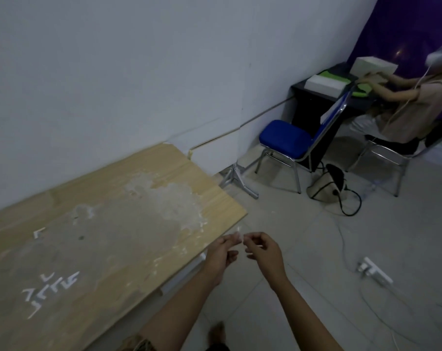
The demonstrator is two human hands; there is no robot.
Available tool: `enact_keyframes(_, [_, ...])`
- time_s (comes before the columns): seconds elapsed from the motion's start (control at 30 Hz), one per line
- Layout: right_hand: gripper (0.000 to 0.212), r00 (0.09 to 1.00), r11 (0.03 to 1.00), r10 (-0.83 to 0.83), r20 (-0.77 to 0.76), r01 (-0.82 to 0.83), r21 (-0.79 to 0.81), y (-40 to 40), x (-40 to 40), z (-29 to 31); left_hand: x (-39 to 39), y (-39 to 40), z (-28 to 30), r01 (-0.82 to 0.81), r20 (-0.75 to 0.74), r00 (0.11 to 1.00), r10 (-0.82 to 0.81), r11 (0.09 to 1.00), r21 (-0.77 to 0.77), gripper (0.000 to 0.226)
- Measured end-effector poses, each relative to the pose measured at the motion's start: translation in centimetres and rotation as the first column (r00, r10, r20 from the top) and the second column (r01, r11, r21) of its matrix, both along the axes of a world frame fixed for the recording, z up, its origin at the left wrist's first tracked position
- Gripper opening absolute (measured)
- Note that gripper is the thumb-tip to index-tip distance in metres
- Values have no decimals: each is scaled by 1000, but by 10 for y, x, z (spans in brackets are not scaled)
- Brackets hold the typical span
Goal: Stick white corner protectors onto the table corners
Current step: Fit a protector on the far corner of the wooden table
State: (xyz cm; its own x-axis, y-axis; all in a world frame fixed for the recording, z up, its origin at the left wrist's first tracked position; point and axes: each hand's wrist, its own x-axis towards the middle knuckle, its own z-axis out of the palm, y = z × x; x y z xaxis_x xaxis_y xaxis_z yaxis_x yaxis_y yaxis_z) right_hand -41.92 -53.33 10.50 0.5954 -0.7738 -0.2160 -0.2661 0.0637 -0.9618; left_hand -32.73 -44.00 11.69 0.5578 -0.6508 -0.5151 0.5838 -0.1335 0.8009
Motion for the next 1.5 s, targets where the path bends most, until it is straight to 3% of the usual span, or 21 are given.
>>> enact_keyframes(0.37, [8,999,998,51,-17,-50,44,-182,98,-8,92,-165,-30,-44,-32,998,44,999,26,18])
enact_keyframes(0.77, [11,944,935,330,-5,-326,140,-321,234,-19,193,-288,-40,-328,-48,943,331,943,49,15])
enact_keyframes(1.13, [16,626,617,780,-18,-762,196,-451,363,-26,248,-408,-50,-711,-57,699,712,702,45,18])
enact_keyframes(1.23, [4,545,532,838,10,-821,207,-466,392,-22,262,-428,-46,-775,-57,626,777,629,57,16])
enact_keyframes(1.5, [17,325,317,946,7,-926,203,-450,479,-28,323,-426,-47,-912,-40,399,916,401,86,19])
